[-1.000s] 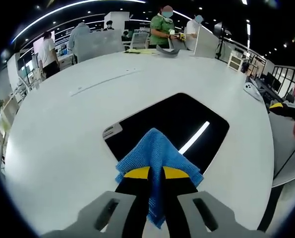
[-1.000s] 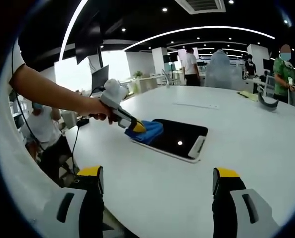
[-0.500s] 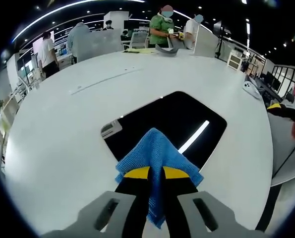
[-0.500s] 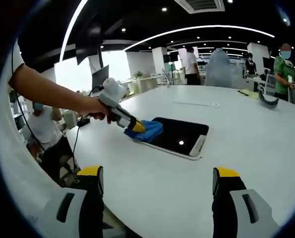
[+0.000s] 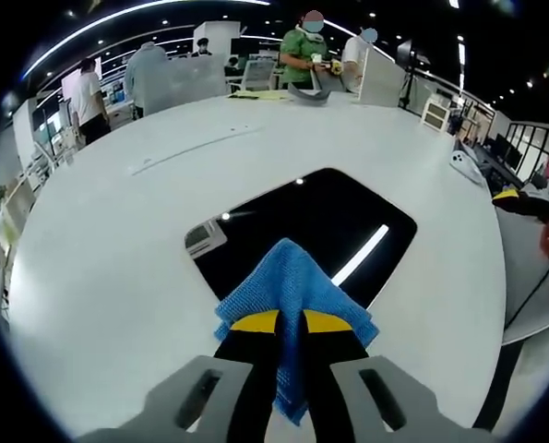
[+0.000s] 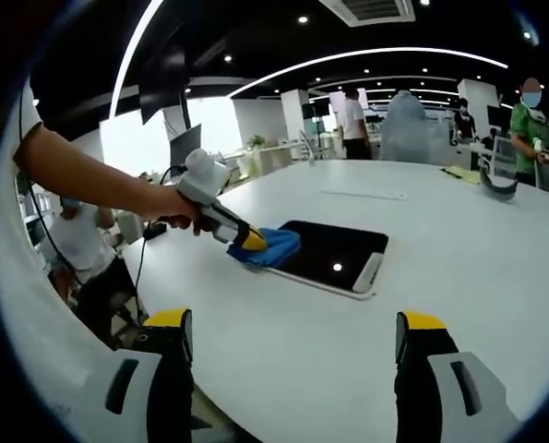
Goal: Wipe the mirror surface with the cleaning cloth until all visible marks leave the cleaned area.
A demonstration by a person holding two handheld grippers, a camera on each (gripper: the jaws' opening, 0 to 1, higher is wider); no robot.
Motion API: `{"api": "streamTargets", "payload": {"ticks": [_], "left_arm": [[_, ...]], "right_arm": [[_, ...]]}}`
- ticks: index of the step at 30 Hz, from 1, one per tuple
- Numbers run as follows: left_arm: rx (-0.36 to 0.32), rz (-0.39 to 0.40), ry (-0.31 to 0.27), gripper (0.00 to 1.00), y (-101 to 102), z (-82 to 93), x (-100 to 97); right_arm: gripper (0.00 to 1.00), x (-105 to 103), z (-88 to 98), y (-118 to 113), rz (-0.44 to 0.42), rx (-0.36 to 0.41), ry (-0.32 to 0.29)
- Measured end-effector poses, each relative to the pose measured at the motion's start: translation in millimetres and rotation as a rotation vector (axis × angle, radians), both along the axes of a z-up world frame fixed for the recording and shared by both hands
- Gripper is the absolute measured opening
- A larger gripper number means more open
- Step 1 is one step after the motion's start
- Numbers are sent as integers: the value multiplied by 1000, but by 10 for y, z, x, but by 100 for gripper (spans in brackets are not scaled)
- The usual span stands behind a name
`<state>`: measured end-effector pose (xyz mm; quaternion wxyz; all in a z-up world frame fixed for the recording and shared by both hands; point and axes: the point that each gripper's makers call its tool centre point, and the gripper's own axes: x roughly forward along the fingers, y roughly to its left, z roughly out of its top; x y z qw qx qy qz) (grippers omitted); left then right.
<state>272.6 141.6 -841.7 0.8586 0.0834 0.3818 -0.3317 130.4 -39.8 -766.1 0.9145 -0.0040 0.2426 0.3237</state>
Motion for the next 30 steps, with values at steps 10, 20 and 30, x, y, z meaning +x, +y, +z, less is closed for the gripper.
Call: {"api": "streamTargets", "payload": {"ticks": [10,20,30], "left_arm": [[9,-57,38,10,-43,1,-28],[11,-47,41,11,-95,2,-35],[8,-53,52,11,-180,4,-21]], "right_arm": [[91,20,-2,22,20,-1,7],[91,100,62,-11,17,15,-2],[91,112,58,-32,12,18,-2]]}}
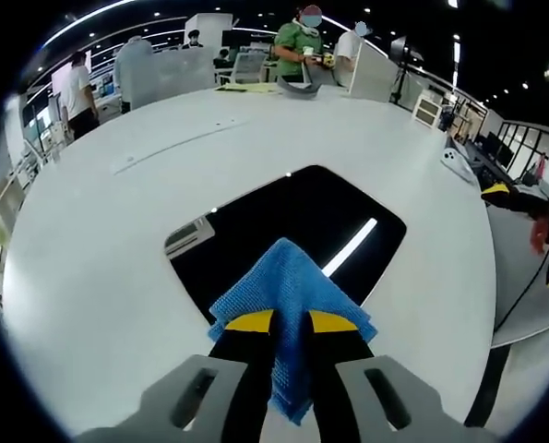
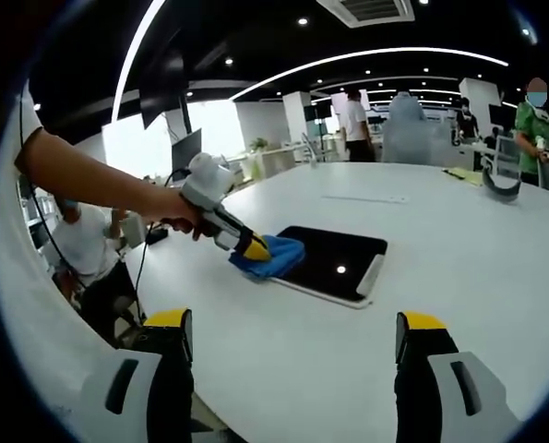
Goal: Wipe the mirror surface with the cleaning cloth until all visible marks leave the cleaned area.
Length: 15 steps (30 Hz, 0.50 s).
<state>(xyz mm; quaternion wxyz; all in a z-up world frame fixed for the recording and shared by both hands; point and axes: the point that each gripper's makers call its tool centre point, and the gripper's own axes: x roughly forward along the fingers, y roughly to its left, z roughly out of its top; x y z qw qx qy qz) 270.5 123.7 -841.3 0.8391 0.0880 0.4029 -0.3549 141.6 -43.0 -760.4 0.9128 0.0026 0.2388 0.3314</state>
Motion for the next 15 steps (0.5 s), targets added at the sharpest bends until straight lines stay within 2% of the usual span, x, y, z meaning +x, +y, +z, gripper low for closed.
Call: {"api": "streamTargets", "payload": {"ticks": [15], "left_arm": [[-9,-2,8,11,-133,-1,12]], "right_arm": [[91,-12,-26,-49,-12,5,3]]}}
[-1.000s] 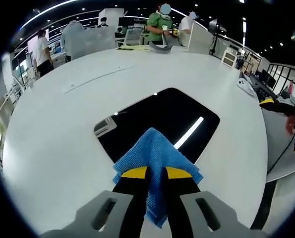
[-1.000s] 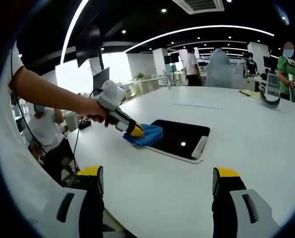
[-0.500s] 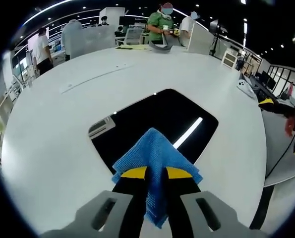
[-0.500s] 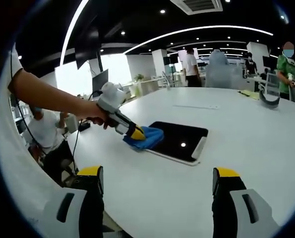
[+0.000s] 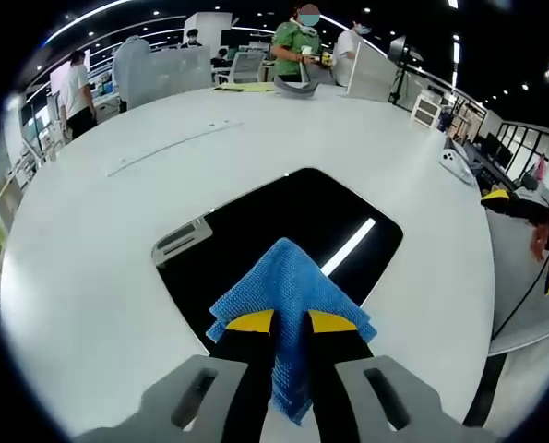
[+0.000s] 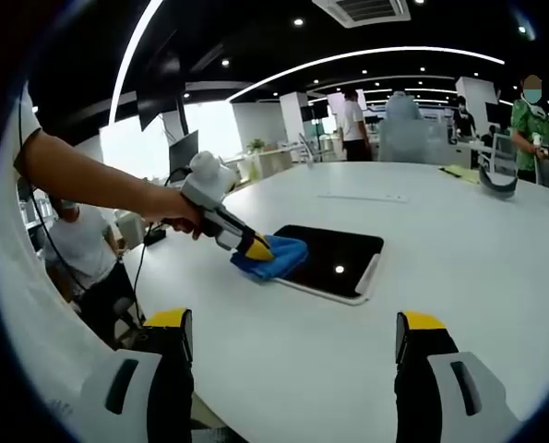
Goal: Wipe the mirror surface with the cleaning cloth until all visible marks leave the cleaned area.
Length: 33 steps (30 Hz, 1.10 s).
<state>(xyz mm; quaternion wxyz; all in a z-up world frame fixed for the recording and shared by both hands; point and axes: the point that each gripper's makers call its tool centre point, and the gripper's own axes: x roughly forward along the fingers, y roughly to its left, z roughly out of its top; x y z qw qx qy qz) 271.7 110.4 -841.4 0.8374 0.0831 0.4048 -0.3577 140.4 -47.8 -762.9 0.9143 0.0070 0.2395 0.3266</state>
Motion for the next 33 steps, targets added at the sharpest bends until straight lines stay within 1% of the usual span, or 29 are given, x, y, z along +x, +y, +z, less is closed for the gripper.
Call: {"api": "streamTargets", "payload": {"ticks": [13,33], "left_arm": [[-12,4,6,10,-100,-2,10],[-11,-21,-4,10,-293,-3,33]], "right_arm": [[91,21,23,-56,-4,1,-4],[91,9,27,-144,-25,6,-1]]}}
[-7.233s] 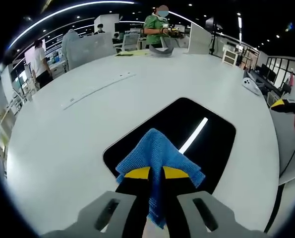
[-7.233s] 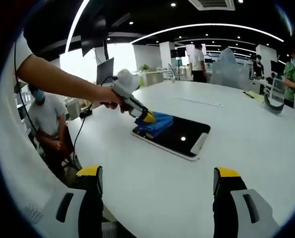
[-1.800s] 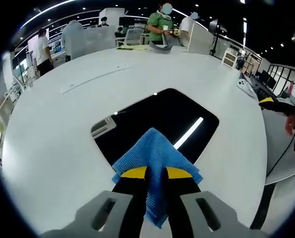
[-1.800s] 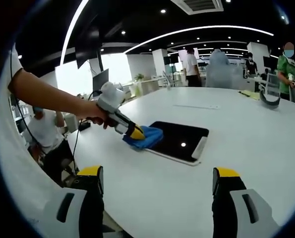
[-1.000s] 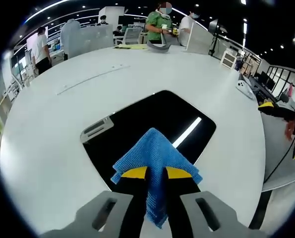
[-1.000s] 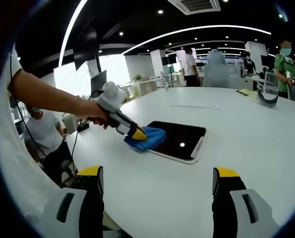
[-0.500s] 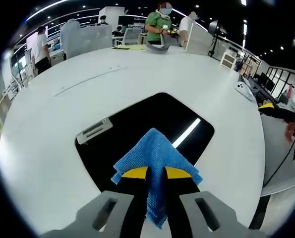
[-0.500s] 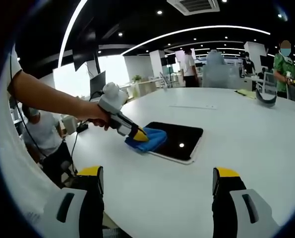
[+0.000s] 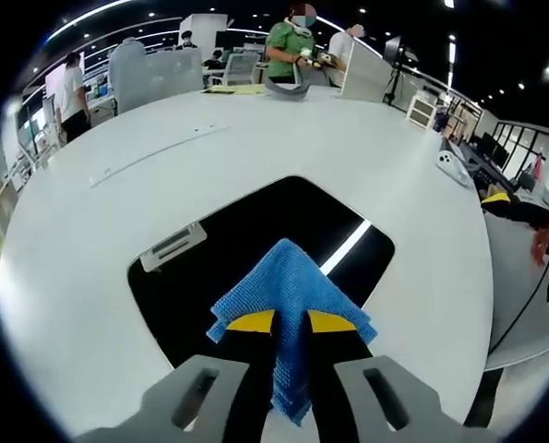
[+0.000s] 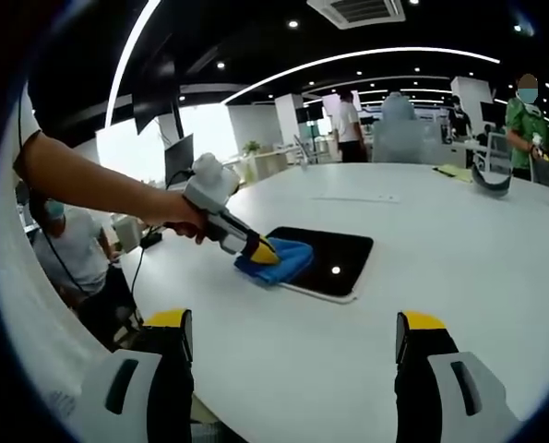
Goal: Wipe the mirror surface with the cleaning cloth until all visible marks leave the cleaned area.
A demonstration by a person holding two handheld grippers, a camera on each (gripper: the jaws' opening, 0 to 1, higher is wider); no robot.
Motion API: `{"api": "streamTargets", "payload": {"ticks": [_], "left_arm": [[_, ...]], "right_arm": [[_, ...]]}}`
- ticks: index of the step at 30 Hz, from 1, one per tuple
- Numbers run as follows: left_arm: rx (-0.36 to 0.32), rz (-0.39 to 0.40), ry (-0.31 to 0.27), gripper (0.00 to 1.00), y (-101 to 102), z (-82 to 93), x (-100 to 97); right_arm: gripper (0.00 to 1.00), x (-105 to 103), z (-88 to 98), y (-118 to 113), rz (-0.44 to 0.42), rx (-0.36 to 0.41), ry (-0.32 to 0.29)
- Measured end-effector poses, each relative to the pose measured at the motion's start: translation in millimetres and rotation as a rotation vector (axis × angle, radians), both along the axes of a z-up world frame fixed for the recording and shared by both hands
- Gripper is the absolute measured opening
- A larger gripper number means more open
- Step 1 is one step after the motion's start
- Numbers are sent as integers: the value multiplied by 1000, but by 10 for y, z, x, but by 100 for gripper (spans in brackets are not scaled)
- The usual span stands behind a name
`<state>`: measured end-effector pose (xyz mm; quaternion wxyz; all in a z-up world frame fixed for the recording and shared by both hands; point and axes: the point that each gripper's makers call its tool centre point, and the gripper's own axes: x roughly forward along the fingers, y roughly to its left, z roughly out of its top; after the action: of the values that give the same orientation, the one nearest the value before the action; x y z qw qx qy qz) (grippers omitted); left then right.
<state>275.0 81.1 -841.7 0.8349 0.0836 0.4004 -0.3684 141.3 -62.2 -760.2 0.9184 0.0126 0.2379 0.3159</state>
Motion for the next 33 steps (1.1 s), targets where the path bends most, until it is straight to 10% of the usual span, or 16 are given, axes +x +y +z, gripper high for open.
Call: {"api": "streamTargets", "payload": {"ticks": [33], "left_arm": [[-34,8,1,10,-191,-1,26]], "right_arm": [[91,28,-22,-61,-4,4,9]]}}
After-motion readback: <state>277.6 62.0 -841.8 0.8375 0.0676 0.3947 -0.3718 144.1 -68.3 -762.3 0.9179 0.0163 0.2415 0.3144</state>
